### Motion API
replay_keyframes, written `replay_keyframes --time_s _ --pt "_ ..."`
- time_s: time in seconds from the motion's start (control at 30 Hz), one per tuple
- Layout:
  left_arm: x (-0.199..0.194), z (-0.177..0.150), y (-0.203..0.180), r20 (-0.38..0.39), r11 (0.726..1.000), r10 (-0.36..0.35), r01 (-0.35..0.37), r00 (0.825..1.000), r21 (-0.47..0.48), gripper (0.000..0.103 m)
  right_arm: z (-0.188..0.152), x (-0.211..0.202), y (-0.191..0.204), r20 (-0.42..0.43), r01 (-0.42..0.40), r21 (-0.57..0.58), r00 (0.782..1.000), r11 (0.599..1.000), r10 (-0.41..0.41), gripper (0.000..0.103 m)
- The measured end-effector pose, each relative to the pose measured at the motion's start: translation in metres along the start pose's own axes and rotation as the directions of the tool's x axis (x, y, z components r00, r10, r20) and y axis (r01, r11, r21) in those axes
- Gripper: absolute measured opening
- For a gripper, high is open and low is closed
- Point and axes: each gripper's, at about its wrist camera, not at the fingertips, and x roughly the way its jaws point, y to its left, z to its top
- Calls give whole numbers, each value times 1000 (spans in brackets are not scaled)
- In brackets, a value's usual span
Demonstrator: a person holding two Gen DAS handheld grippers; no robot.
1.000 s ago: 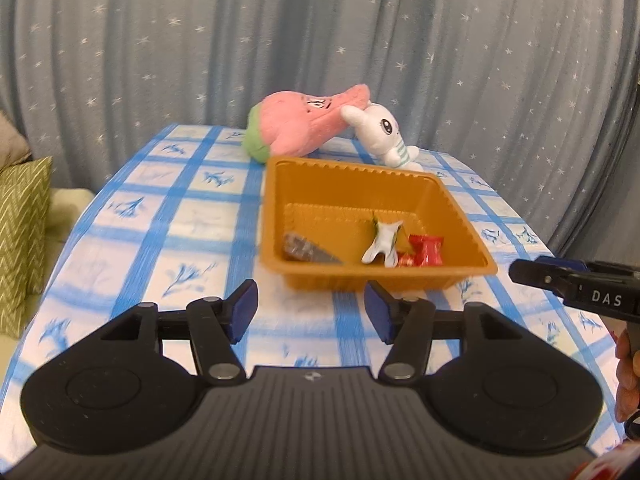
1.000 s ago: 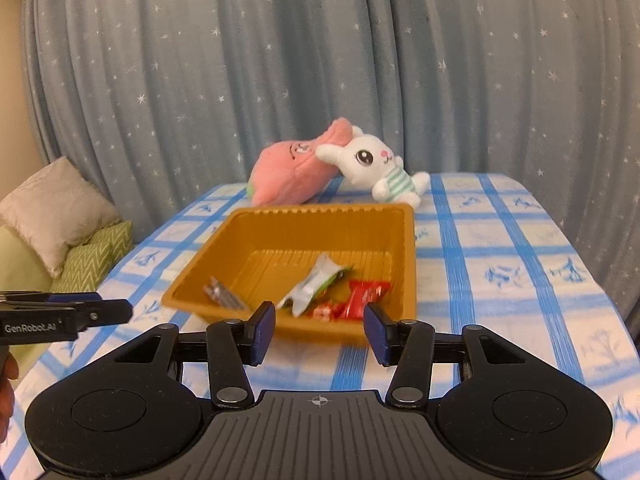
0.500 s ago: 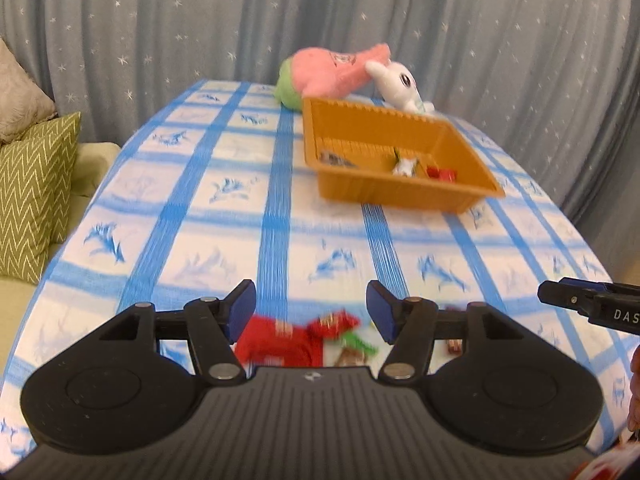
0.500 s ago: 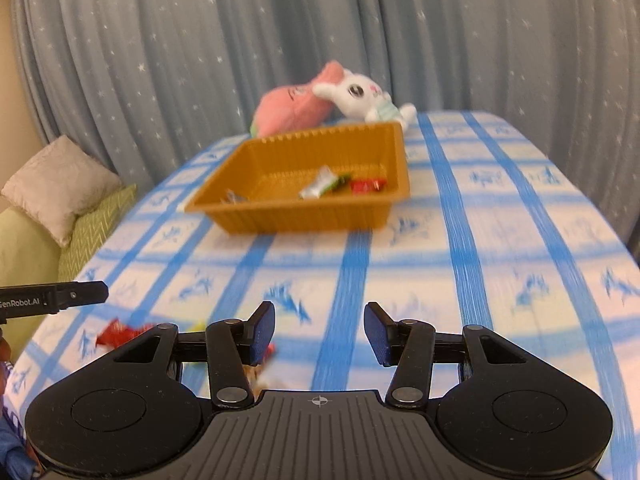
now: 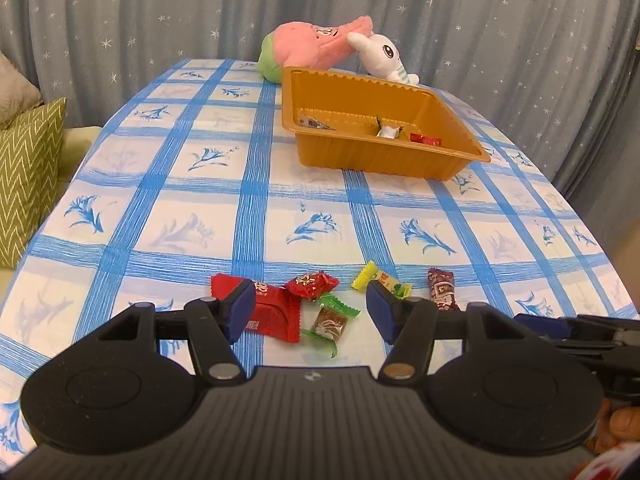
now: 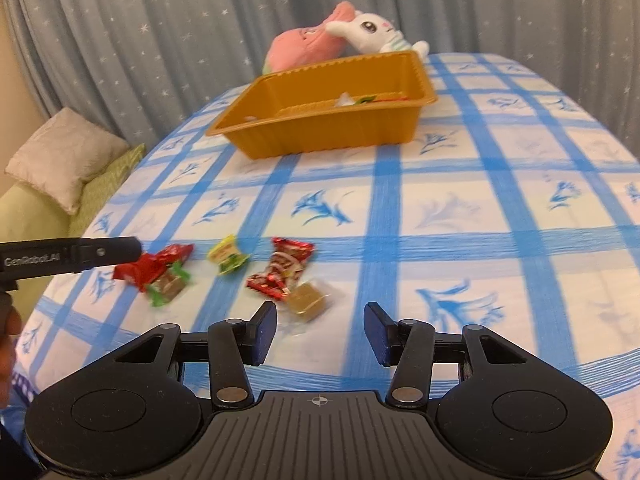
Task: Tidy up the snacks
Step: 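Move both open tools back toward the remaining snacks on the table, then grasp the green-wrapped candy with the left tool while the right tool grasps the clear-wrapped caramel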
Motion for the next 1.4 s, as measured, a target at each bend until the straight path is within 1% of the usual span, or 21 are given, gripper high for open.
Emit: replay_keyframes --time_s 0.17,0.27,0.43,0.53,0.6,0.63,0.77,0.83,1.07,1.13,1.17,1.23,1.4 --pt "5 -2 -1 -13 1000 -6 6 1000 1 58 1 14 8 -1 4 -12 1000 1000 -4 49" --pt "6 -3 -2 -15 1000 -11 11 1000 2 58 2 22 16 14 30 -62 999 998 -29 50" --pt "8 -5 -4 -22 1000 -13 14 1000 9 58 -4 33 30 16 90 -207 996 974 -89 50" --pt "9 -6 -5 -29 1000 -15 16 999 18 58 -7 31 27 9 139 -220 990 966 -140 50" --pt "9 -7 -5 -33 1000 -17 18 999 23 58 -9 27 20 7 169 -198 985 966 -171 50" --pt "10 -7 -6 -34 999 -19 20 999 26 58 -8 25 17 9 170 -184 985 968 -171 50" --pt "10 -7 -13 -34 998 -22 24 999 54 58 -6 18 14 44 135 -160 991 978 -129 50" --pt "11 -9 -16 -36 997 -22 24 999 75 58 -4 20 16 60 126 -175 991 976 -117 50" --pt "16 -13 -21 -52 992 -25 31 998 124 57 1 36 21 57 118 -211 992 970 -109 49" --pt "17 -14 -23 -49 990 -34 40 998 137 55 0 39 22 48 112 -222 993 969 -104 38" --pt "17 -14 -24 -46 989 -40 47 998 144 55 0 40 23 50 116 -232 993 966 -107 36" --pt "20 -14 -26 -48 985 -46 54 998 163 51 -1 40 25 48 113 -251 993 961 -105 23" --pt "27 -17 -31 -57 978 -28 39 998 206 49 0 40 25 42 123 -238 992 963 -116 22"
